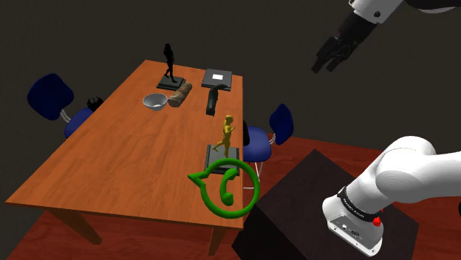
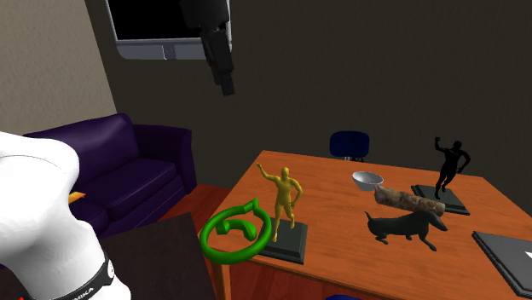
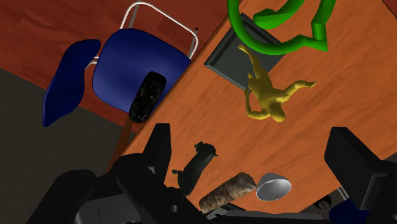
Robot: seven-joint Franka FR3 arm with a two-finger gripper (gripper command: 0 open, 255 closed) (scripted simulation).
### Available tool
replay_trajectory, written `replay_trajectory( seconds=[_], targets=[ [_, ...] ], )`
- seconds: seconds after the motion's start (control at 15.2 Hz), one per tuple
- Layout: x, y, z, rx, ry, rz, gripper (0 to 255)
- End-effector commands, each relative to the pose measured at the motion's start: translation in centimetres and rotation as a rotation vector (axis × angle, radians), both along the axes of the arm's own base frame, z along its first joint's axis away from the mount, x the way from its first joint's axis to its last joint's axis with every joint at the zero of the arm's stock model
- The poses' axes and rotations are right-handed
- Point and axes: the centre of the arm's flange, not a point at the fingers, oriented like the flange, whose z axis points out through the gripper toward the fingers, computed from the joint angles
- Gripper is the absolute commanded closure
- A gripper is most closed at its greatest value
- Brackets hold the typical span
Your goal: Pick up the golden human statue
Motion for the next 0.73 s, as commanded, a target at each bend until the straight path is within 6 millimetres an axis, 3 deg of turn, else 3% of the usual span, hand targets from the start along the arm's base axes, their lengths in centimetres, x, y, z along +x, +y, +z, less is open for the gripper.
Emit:
replay_trajectory(
  seconds=[0.0,0.66],
  targets=[
    [0.0,0.0,0.0,0.0,0.0,0.0,0],
    [7.6,4.5,-9.7,-0.023,-0.02,0.03,0]
  ],
)
